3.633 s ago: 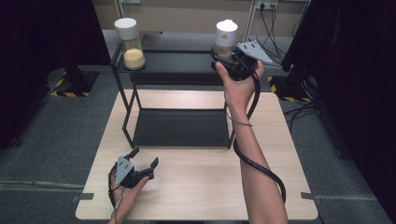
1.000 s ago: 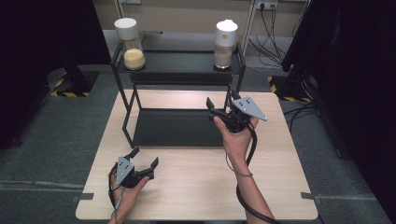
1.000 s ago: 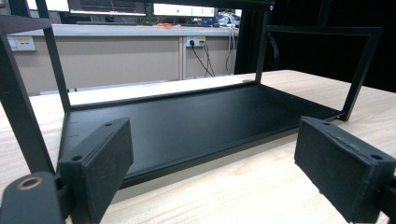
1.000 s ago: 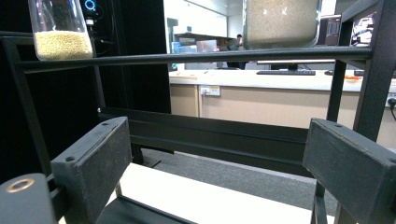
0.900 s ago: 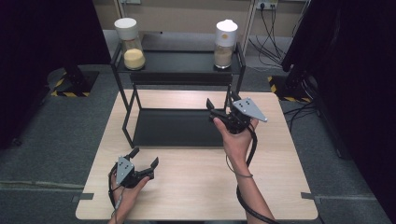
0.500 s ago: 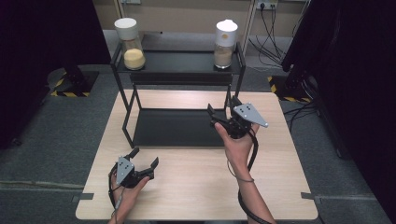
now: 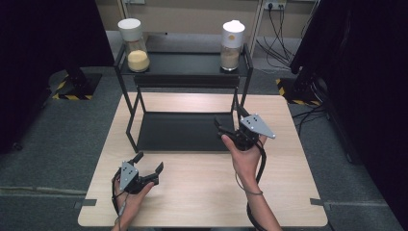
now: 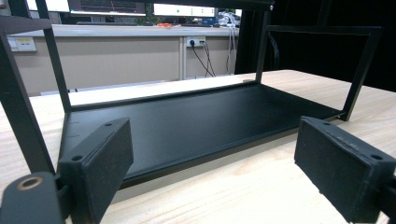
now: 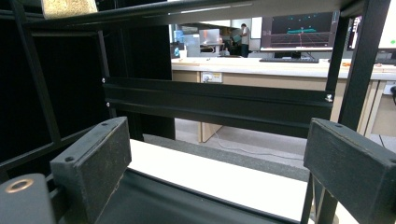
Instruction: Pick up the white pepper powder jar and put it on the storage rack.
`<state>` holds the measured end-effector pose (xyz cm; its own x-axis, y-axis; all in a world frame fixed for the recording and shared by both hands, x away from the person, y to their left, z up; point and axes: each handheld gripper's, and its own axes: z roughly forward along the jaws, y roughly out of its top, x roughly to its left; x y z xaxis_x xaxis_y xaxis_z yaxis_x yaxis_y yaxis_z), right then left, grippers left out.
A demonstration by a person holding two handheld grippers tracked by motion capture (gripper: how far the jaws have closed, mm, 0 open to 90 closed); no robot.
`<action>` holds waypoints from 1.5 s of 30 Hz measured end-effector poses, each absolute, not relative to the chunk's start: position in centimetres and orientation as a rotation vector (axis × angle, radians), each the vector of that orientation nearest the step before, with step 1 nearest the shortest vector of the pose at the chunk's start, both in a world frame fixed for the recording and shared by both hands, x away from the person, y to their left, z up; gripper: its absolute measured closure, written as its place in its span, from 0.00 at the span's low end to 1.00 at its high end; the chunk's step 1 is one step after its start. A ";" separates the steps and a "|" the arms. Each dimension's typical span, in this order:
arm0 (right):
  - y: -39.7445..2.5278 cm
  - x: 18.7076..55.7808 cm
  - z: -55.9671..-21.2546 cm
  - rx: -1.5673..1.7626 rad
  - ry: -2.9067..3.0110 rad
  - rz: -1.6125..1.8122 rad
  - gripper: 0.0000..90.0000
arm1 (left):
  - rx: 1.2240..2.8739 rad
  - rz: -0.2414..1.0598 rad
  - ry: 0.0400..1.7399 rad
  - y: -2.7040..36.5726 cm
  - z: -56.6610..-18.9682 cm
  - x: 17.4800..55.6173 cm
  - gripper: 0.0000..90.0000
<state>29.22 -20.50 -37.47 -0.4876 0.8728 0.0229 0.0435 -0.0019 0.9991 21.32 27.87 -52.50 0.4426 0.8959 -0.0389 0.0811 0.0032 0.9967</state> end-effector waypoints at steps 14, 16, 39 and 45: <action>-20.8 28.5 -38.7 0.969 1.635 1.555 0.08 | 1.433 0.811 0.927 27.8 -52.5 21.3 0.12; -20.8 28.4 -38.9 0.969 1.644 1.552 0.08 | 1.434 0.811 0.927 27.8 -52.5 21.3 0.12; -21.4 27.6 -40.8 0.989 1.681 1.532 0.08 | 1.433 0.812 0.927 27.8 -52.5 21.3 0.12; -21.6 27.2 -41.5 0.998 1.691 1.527 0.08 | 1.433 0.812 0.928 27.8 -52.5 21.3 0.12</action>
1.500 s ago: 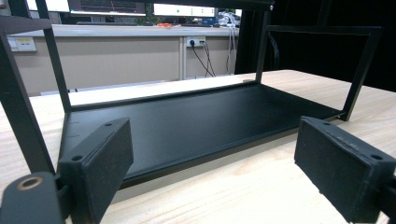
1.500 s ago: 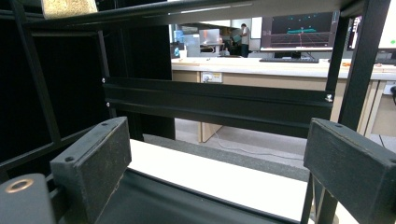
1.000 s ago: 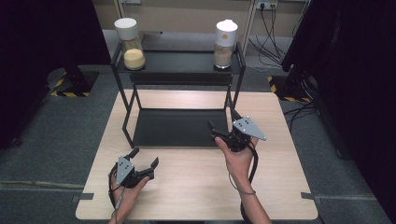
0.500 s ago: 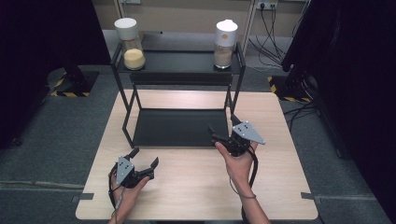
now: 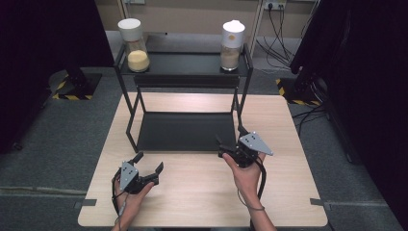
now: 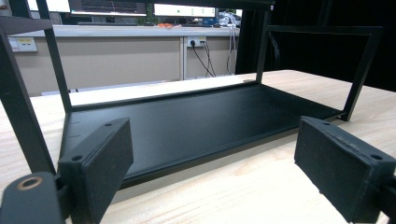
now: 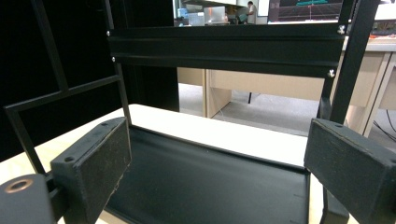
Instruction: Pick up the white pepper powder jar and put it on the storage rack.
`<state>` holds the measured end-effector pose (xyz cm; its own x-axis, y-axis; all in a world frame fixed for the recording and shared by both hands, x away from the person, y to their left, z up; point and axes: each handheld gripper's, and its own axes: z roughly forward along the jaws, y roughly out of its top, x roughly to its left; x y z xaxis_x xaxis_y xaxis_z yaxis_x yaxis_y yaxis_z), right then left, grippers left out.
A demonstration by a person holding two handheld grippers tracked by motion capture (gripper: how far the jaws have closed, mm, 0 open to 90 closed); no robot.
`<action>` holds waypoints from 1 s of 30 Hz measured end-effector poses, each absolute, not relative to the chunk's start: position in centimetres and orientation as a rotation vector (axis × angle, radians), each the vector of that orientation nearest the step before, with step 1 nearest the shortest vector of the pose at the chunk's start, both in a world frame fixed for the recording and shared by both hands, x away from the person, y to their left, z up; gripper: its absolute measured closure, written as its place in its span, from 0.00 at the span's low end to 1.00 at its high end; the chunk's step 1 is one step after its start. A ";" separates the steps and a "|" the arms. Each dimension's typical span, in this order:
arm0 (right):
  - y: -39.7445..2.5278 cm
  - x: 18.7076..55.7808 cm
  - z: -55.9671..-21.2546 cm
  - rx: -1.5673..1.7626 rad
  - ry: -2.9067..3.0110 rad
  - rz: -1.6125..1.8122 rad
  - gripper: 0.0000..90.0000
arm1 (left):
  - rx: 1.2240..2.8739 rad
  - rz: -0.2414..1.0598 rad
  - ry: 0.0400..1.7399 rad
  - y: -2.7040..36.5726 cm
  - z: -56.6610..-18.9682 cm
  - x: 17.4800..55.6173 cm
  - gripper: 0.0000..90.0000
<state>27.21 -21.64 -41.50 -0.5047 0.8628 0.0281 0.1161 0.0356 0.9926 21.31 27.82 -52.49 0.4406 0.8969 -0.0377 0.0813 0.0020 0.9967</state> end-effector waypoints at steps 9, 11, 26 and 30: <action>-21.9 26.7 -42.4 1.013 1.708 1.523 0.08 | 1.430 0.813 0.927 27.8 -52.5 21.3 0.12; -21.9 26.6 -42.6 1.012 1.711 1.522 0.08 | 1.431 0.813 0.927 27.8 -52.5 21.3 0.12; -22.4 25.9 -44.1 1.039 1.739 1.506 0.08 | 1.429 0.815 0.927 27.8 -52.6 21.3 0.12; -22.6 25.7 -44.6 1.045 1.752 1.499 0.08 | 1.430 0.815 0.927 27.8 -52.6 21.3 0.12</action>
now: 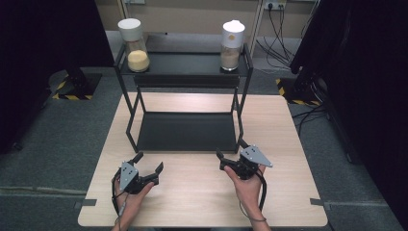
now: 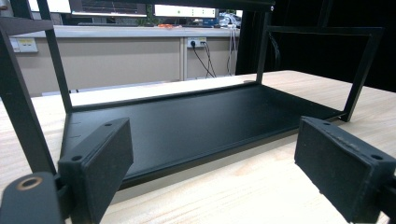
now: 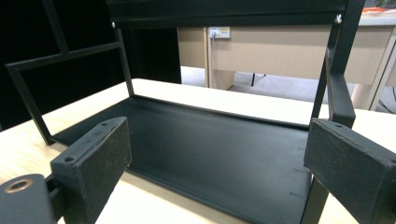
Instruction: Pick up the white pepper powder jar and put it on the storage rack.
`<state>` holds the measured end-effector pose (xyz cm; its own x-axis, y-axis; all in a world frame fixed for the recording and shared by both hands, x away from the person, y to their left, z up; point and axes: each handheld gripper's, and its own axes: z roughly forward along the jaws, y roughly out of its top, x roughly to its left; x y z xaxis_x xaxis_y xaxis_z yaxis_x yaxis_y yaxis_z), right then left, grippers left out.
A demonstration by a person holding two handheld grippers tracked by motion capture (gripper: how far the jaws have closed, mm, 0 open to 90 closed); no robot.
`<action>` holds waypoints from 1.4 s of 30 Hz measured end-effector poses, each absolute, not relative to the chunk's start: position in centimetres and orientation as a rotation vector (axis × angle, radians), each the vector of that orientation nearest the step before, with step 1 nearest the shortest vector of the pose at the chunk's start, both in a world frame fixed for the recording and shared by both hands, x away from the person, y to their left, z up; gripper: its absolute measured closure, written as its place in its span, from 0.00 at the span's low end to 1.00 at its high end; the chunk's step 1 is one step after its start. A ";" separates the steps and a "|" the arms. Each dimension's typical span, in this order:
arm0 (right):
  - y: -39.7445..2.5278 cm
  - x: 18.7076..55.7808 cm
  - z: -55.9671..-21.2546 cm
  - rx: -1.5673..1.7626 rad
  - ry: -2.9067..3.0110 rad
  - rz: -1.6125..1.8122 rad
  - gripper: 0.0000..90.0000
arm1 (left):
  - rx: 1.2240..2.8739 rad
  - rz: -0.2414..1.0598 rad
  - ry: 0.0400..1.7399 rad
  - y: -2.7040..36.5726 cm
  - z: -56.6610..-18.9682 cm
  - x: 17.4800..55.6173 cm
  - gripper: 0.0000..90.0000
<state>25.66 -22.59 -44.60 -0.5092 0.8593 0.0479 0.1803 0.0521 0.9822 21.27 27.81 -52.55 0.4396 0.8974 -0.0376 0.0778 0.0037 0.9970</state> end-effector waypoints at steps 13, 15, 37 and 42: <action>-22.9 25.1 -46.2 1.060 1.805 1.472 0.08 | 1.427 0.817 0.927 27.8 -52.6 21.2 0.12; -23.0 24.9 -46.5 1.064 1.808 1.472 0.08 | 1.427 0.818 0.926 27.8 -52.6 21.2 0.12; -23.8 23.6 -48.6 1.094 1.842 1.454 0.08 | 1.424 0.817 0.930 27.8 -52.6 21.2 0.12; -23.8 23.5 -48.8 1.080 1.838 1.449 0.08 | 1.425 0.817 0.931 27.8 -52.6 21.2 0.12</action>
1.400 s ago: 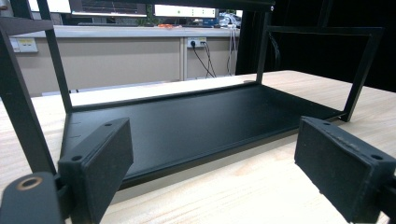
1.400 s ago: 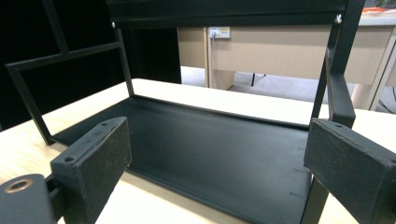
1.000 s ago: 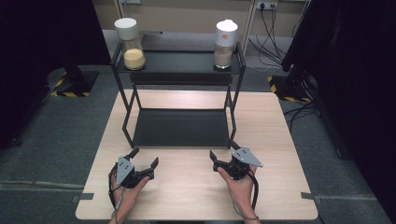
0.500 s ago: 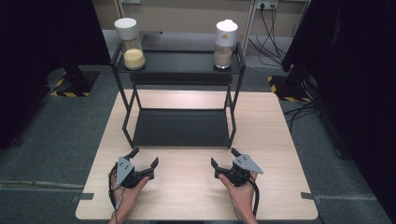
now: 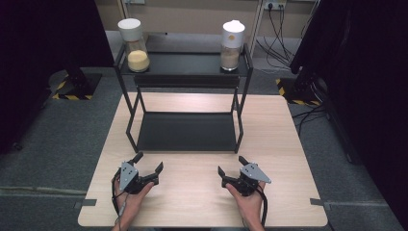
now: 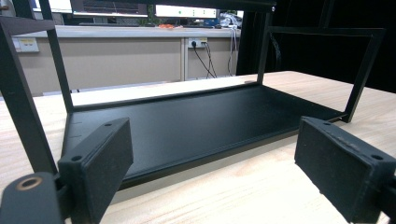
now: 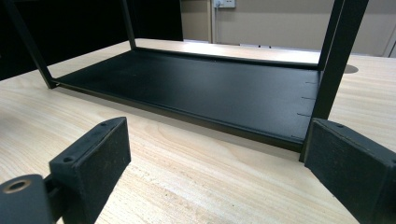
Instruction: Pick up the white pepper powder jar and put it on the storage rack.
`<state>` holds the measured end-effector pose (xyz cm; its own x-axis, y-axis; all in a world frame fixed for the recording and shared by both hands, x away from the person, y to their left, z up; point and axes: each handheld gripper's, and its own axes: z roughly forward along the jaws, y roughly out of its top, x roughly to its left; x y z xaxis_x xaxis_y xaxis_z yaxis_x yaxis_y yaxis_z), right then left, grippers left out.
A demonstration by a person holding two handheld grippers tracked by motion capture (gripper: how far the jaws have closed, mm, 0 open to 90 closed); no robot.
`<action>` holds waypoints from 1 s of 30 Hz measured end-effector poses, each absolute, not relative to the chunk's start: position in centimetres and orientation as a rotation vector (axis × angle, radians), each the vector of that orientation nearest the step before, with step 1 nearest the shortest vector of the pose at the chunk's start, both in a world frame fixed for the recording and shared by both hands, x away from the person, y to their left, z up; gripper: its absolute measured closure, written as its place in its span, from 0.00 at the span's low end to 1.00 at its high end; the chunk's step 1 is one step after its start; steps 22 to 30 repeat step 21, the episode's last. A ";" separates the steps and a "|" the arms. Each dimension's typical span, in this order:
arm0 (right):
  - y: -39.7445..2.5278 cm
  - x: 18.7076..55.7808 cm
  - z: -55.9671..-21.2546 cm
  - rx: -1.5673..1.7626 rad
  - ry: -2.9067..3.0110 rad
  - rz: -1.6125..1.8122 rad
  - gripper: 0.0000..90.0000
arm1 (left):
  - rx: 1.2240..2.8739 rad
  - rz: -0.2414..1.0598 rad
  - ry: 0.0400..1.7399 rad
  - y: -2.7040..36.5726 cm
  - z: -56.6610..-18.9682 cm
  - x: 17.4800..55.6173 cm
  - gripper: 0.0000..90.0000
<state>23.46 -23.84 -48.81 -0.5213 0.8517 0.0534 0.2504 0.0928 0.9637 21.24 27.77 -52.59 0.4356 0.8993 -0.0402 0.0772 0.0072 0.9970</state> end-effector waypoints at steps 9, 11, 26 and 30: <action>-24.0 23.3 -49.0 1.049 1.837 1.460 0.08 | 1.428 0.817 0.928 27.8 -52.6 21.2 0.12; -24.1 23.3 -49.1 1.050 1.833 1.471 0.08 | 1.422 0.820 0.926 27.8 -52.7 21.2 0.12; -24.3 23.3 -49.3 1.037 1.834 1.484 0.07 | 1.421 0.819 0.927 27.8 -52.7 21.2 0.12; -24.3 23.3 -49.3 1.037 1.834 1.484 0.07 | 1.421 0.819 0.927 27.8 -52.7 21.2 0.12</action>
